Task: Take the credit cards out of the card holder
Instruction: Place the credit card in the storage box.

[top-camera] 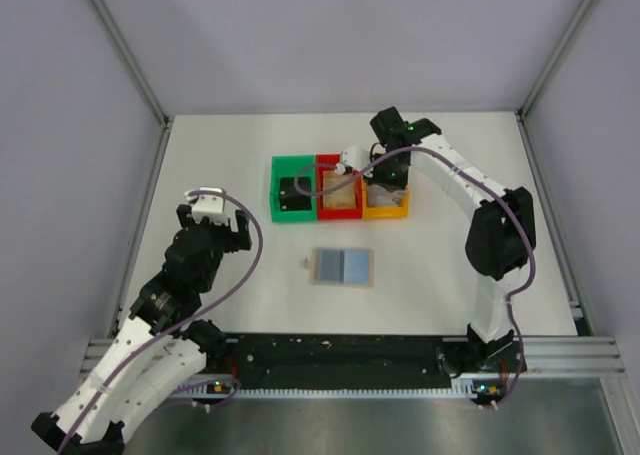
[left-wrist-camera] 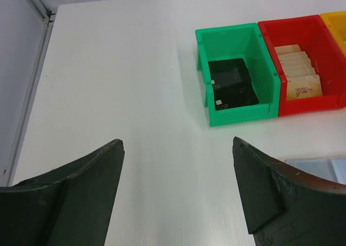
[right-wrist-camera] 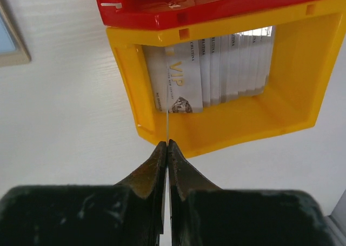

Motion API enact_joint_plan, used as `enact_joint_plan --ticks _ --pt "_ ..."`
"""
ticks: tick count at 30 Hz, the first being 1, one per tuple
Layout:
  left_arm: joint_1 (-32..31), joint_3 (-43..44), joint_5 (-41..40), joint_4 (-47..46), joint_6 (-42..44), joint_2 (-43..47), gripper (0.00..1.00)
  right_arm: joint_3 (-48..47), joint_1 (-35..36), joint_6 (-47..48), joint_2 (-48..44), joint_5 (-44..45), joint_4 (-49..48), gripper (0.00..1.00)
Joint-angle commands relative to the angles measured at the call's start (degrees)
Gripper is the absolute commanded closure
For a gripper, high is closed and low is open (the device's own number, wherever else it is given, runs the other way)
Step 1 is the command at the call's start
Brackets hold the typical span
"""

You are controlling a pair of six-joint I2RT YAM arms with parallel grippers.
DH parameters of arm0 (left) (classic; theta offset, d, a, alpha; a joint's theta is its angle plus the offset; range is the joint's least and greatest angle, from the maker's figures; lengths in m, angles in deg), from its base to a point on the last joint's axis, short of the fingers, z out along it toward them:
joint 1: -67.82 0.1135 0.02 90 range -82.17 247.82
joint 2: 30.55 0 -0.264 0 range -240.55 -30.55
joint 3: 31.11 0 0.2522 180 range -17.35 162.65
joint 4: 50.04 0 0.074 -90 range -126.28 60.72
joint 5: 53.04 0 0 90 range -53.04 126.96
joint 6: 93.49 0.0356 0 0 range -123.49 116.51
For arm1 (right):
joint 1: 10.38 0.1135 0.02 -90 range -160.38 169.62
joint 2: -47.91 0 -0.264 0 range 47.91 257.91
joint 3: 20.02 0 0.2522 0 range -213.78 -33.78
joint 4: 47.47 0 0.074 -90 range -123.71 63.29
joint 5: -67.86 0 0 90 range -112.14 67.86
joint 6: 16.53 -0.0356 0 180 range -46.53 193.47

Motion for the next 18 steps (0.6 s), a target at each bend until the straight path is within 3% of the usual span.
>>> enact_joint_plan --ticks 1,18 --pt "0.52 -0.86 -2.52 -3.89 0.78 0.60 0.15 -3.67 -0.76 7.59 2.83 0.35 1.35 1.00" --pt "1.32 -1.21 -1.73 -4.51 0.95 -0.37 0.16 -3.85 -0.85 11.55 8.72 -4.74 1.96 1.00"
